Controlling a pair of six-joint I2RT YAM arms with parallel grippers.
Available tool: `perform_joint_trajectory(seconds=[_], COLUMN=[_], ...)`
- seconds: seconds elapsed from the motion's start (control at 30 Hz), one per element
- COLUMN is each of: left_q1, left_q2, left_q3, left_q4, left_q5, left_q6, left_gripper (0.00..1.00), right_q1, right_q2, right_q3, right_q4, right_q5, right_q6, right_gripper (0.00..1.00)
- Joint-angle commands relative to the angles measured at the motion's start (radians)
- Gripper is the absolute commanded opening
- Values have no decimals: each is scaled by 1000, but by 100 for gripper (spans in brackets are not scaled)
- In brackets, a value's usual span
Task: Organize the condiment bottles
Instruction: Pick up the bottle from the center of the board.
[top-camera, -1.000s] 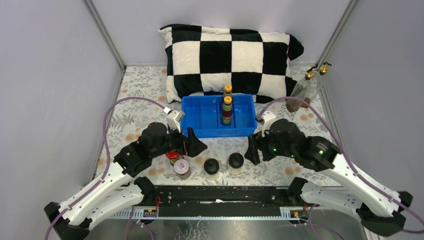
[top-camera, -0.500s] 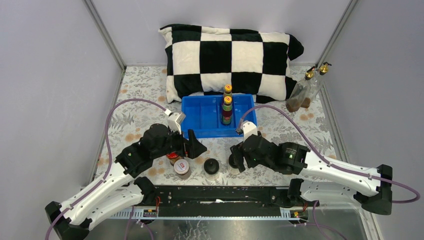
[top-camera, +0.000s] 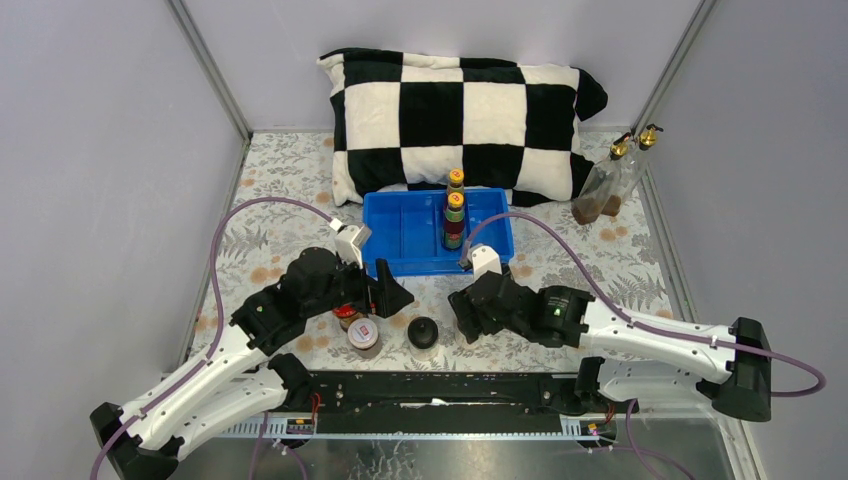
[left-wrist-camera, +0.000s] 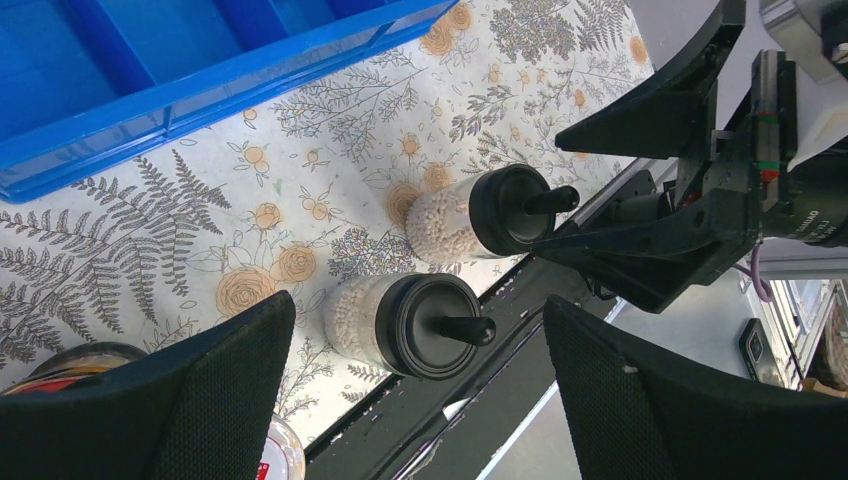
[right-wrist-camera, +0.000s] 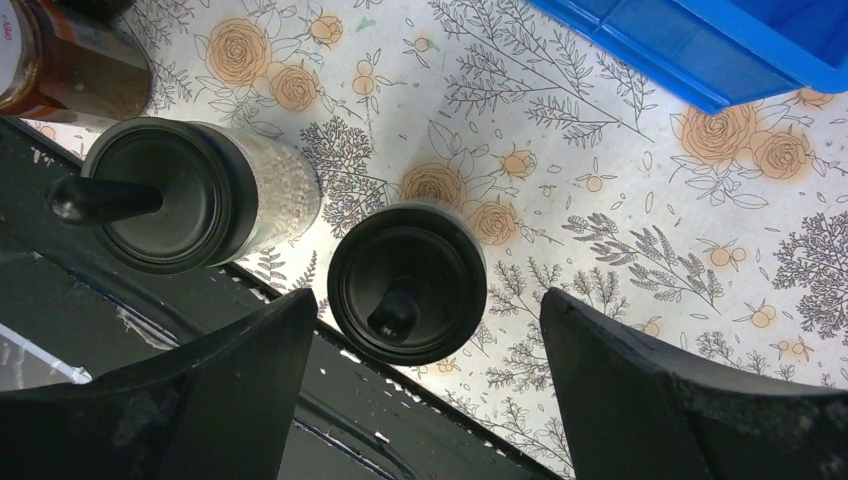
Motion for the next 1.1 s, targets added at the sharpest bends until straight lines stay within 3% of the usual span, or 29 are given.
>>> perform_joint_trajectory(seconds=[0.0,0.23,0.33,0.57,1.07], left_q1=[-7,-7,-7,-7,-6], left_q2=[0,-1,-1,4,4], left_q3=[8,10,10,16,13], left_q4=[28,23,21,22,19], left_q5=[-4,-11,-13,-18,-26], left_q6=[15,18,18,19,21], left_gripper=[98,98,98,98,98], right_q1=[10,10,10,10,26], right_q2=[24,-9,-31,-24,99], right_q3=[-4,12,18,11,22], right_q4=[38,11,-5,8,26], right_q5=[-1,65,92,76,33], right_q6=[0,29,32,30,5], right_gripper=[90,83,68,53,48])
